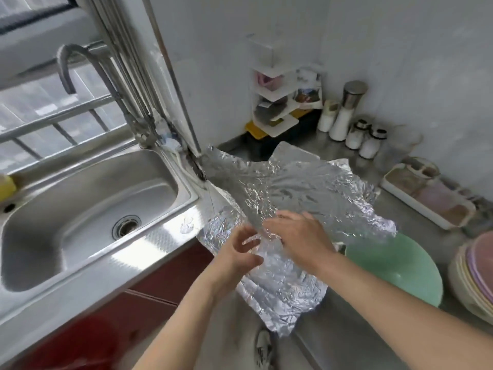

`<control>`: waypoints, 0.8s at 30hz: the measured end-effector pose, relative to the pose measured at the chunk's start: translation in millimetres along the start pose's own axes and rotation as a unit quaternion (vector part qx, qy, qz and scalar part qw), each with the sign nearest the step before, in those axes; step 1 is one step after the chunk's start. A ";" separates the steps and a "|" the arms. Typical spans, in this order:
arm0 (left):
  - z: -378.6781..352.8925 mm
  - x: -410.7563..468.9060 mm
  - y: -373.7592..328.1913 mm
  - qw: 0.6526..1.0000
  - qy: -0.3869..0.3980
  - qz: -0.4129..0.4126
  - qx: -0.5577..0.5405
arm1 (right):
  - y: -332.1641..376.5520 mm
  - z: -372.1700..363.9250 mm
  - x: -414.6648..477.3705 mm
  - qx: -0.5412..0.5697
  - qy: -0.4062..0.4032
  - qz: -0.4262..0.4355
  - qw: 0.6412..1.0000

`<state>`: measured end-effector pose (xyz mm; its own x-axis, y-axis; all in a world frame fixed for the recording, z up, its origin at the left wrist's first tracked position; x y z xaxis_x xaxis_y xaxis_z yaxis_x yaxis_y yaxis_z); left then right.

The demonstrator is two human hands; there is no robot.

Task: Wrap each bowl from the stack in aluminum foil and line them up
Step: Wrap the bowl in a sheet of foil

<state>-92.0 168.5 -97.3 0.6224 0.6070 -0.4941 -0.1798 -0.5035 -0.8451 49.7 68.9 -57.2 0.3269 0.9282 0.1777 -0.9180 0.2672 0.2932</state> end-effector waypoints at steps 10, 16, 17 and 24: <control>104.7 66.0 -47.6 0.988 -0.116 -0.038 -0.091 | -25.6 -2.4 -21.8 0.043 -0.087 0.321 0.942; 107.7 75.2 -68.8 0.982 -0.058 -0.108 0.142 | -66.8 1.6 0.9 -0.069 -0.075 0.300 0.948; 109.5 73.2 -71.4 0.979 -0.053 -0.118 0.161 | -71.7 9.4 4.8 -0.073 -0.089 0.260 0.959; 104.4 33.2 -93.0 0.898 -0.038 -0.318 0.303 | -93.1 55.7 22.0 -0.079 -0.217 0.162 0.959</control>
<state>-134.2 299.7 -56.5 0.6961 0.7052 0.1349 -0.2015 0.3722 -0.9060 154.9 50.0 -28.3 0.0495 0.7825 0.6207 -0.9986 0.0504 0.0161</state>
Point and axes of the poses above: each hand's wrist, its own x-axis towards the middle knuckle, its own z-axis out of the back of the hand, y = z × x, the point moved 1 cm from there along x, towards the middle knuckle, and after that the axes turned 9 degrees about -y, right-handed, at the moved point
